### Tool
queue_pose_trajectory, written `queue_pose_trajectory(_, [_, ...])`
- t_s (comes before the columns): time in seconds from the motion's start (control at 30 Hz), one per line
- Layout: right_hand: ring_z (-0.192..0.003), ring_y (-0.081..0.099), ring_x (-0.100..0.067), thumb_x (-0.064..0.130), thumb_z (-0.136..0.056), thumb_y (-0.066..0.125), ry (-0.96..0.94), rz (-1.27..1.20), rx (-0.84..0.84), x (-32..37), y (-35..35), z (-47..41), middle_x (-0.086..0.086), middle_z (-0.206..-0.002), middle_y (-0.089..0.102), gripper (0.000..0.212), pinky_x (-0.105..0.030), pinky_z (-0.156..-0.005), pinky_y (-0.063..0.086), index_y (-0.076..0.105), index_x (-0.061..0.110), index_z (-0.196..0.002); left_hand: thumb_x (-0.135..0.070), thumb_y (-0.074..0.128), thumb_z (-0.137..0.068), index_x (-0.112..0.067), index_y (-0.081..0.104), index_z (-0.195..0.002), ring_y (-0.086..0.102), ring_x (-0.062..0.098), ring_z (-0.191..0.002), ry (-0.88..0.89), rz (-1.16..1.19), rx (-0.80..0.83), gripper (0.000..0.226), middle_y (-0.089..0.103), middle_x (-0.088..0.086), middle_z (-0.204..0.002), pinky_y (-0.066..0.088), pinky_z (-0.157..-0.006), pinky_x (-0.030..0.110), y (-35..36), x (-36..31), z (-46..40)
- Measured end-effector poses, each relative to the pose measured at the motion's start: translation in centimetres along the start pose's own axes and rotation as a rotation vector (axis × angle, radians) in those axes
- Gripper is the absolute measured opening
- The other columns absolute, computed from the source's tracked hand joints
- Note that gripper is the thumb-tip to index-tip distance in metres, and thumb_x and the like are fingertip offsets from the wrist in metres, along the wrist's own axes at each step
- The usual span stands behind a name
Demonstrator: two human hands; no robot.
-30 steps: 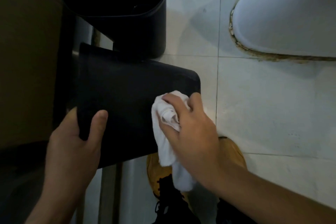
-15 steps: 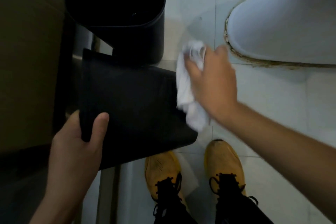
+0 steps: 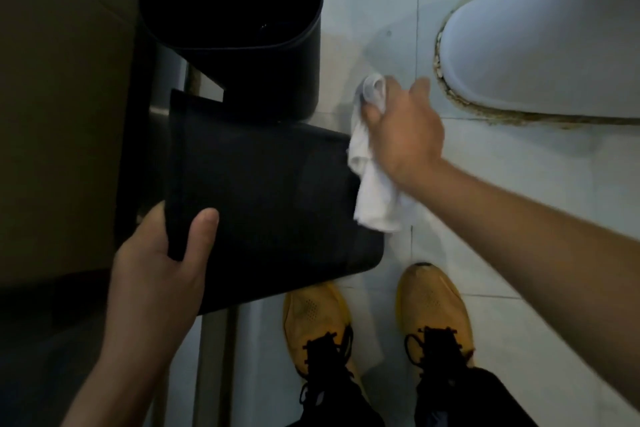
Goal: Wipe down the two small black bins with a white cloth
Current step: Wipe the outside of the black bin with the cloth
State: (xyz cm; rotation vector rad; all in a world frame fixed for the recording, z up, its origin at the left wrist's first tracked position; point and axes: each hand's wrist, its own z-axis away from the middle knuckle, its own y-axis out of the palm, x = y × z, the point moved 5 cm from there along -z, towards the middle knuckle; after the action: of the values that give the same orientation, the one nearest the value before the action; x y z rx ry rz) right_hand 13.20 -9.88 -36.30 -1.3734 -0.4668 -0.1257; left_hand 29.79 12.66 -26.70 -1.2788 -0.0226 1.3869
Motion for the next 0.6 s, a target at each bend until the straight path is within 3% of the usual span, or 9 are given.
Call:
queue_pose_trajectory(0.07, [-0.087, 0.058, -0.032, 0.042, -0.102, 0.046, -0.010, -0.015, -0.024, -0.7, -0.8, -0.9, -0.013, -0.128, 0.042, 0.034, -0.030, -0.068, 0.033, 0.052, 0.022, -0.129, -0.040, 0.048, -0.090, -0.035, 0.054, -0.085, 0.064, 0.010, -0.076, -0.028, -0.001, 0.004, 0.010, 0.064, -0.004, -0.087, 0.049, -0.058, 0.030, 0.1, 0.2, -0.1])
queue_pose_trajectory(0.27, [-0.070, 0.047, -0.014, 0.045, -0.091, 0.053, -0.396, -0.267, -0.090, 3.3, -2.4, 9.8, -0.004, -0.106, 0.040, 0.047, -0.022, -0.059, 0.043, 0.061, 0.024, -0.131, -0.038, 0.051, -0.091, -0.029, 0.057, -0.085, 0.061, 0.002, -0.068, -0.008, -0.021, -0.046, 0.013, 0.063, -0.010, -0.078, 0.041, -0.055, 0.023, 0.1, 0.2, -0.4])
queue_pose_trajectory(0.4, [-0.074, 0.056, -0.022, 0.038, -0.084, 0.051, -0.713, -0.197, -0.027, 6.5, -0.3, 13.3, -0.008, -0.108, 0.037, 0.049, -0.027, -0.056, 0.051, 0.067, 0.019, -0.126, -0.036, 0.054, -0.090, -0.031, 0.056, -0.079, 0.059, 0.002, -0.070, 0.008, -0.069, -0.066, 0.012, 0.062, -0.011, -0.075, 0.042, -0.054, 0.025, -0.2, 0.7, -0.3])
queue_pose_trajectory(0.53, [-0.074, 0.059, -0.025, 0.043, -0.084, 0.050, -0.511, -0.096, -0.062, 4.5, 0.8, 9.5, -0.011, -0.113, 0.043, 0.053, -0.026, -0.054, 0.047, 0.059, 0.023, -0.132, -0.050, 0.045, -0.080, -0.032, 0.057, -0.085, 0.064, 0.004, -0.070, -0.002, -0.008, 0.015, 0.023, 0.064, -0.007, -0.080, 0.046, -0.057, 0.025, -0.2, 0.4, -0.2])
queue_pose_trajectory(0.6, [-0.071, 0.054, -0.025, 0.045, -0.092, 0.051, -0.316, -0.087, -0.048, 2.8, 0.5, 6.2, -0.014, -0.115, 0.047, 0.046, -0.028, -0.057, 0.040, 0.059, 0.024, -0.132, -0.049, 0.046, -0.080, -0.031, 0.058, -0.087, 0.064, -0.002, -0.072, -0.022, 0.017, 0.021, 0.023, 0.065, -0.005, -0.081, 0.046, -0.057, 0.025, -0.2, 0.3, -0.2])
